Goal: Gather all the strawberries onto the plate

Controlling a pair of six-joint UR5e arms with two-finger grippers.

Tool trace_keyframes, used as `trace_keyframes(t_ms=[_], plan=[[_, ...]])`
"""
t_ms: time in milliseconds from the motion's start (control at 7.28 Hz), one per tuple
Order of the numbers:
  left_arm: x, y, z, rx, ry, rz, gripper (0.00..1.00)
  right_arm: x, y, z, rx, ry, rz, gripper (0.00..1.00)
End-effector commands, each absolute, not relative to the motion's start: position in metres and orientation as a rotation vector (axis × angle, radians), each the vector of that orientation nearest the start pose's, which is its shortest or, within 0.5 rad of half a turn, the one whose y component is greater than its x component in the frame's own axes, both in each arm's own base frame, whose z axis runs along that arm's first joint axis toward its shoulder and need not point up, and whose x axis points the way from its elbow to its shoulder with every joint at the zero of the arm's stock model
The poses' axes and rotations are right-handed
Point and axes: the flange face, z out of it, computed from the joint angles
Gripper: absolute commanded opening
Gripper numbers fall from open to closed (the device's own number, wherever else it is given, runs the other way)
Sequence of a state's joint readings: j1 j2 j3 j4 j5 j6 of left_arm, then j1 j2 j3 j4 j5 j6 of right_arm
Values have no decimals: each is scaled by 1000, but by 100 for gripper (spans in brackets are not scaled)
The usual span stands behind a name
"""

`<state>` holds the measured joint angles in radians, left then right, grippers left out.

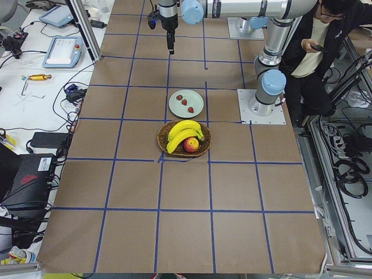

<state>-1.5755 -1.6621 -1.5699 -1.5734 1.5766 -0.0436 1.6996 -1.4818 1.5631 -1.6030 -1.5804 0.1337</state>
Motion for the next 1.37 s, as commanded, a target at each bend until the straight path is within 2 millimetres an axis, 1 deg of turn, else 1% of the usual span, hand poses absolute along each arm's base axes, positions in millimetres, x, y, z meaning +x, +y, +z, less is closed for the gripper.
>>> trace_keyframes(t_ms=[0,275,550,687,824,962,1099,1236], plan=[[-138,-515,428,-59,3139,186,100,198,-499,454,9,3156,70,100],[-139,-515,433,-54,3141,172,100,200,-498,452,7,3149,76,100],[-139,-514,441,-54,3143,140,100,200,-500,444,5,3143,89,100],[-138,-513,442,-56,3142,138,100,199,-501,441,-2,3148,96,100],[-138,-511,448,-56,3143,116,100,198,-502,441,-10,3152,95,100],[-138,-511,448,-56,3143,114,100,198,-502,441,5,3151,95,100],[-138,-511,453,-58,3142,82,100,199,-502,441,12,3144,97,100],[-137,-511,452,-58,3138,87,100,199,-501,442,12,3146,94,100]])
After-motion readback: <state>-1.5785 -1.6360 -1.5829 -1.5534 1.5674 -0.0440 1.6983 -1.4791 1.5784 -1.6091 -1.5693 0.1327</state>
